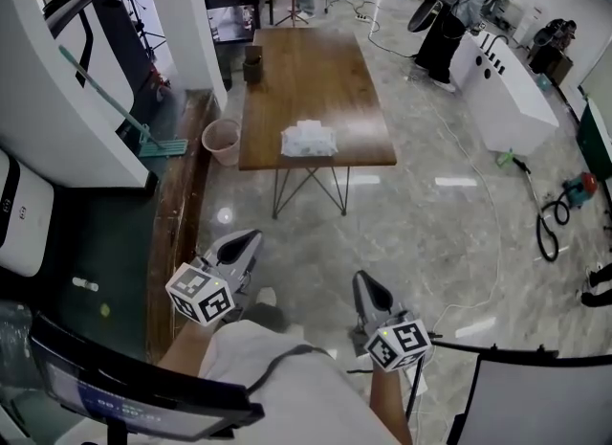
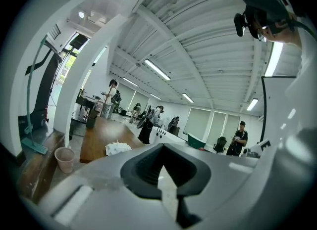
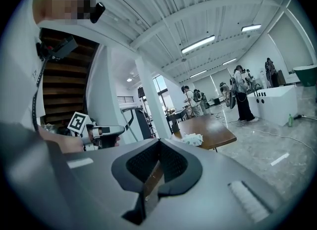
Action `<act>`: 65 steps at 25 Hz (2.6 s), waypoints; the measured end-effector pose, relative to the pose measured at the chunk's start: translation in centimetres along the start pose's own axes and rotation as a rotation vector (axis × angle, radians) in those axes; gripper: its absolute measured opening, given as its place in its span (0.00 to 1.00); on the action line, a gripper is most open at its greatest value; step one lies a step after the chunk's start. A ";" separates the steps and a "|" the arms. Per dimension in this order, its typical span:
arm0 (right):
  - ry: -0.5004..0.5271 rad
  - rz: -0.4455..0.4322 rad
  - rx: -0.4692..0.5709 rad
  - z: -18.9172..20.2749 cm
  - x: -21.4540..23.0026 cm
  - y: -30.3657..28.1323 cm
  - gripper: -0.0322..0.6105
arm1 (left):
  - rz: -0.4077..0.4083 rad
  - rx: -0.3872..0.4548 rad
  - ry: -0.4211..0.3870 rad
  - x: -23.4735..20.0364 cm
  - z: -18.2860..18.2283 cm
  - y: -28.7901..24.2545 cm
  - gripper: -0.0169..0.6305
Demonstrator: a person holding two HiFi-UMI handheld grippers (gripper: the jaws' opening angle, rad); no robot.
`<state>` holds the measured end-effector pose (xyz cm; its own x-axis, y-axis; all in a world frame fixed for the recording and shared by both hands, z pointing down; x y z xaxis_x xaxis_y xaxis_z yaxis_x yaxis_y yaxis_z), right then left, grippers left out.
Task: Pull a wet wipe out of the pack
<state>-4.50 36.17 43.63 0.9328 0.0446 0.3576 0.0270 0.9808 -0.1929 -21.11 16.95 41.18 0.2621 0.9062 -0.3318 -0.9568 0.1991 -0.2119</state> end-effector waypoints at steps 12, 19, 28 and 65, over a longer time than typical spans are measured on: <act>-0.012 -0.012 -0.019 -0.9 2.3 -3.8 0.06 | 0.036 0.027 0.089 -3.8 -1.8 -4.8 0.03; -0.031 0.032 -0.036 -3.1 5.4 -10.1 0.06 | 0.087 0.013 0.122 -8.8 -4.2 -10.5 0.03; -0.015 0.063 -0.047 -7.9 8.1 -21.5 0.06 | 0.137 -0.061 -0.009 -16.9 -9.4 -18.5 0.04; 0.344 -0.175 -0.344 -11.4 19.6 -46.0 0.06 | 0.050 -0.089 -0.001 -27.7 -12.5 -31.4 0.03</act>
<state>16.67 -10.25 49.12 0.9665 -0.2359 0.1015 0.2556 0.8463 -0.4674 3.23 -19.11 45.51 0.2140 0.9147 -0.3429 -0.9538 0.1198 -0.2756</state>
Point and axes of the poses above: the fingertips, and each gripper's own axes: y backward along the fingers, x to its right, z out of its underside, the point moved 4 cm from there along y, backward along the fingers, and after that the axes turned 5 degrees about -x, right-handed, at the moved point
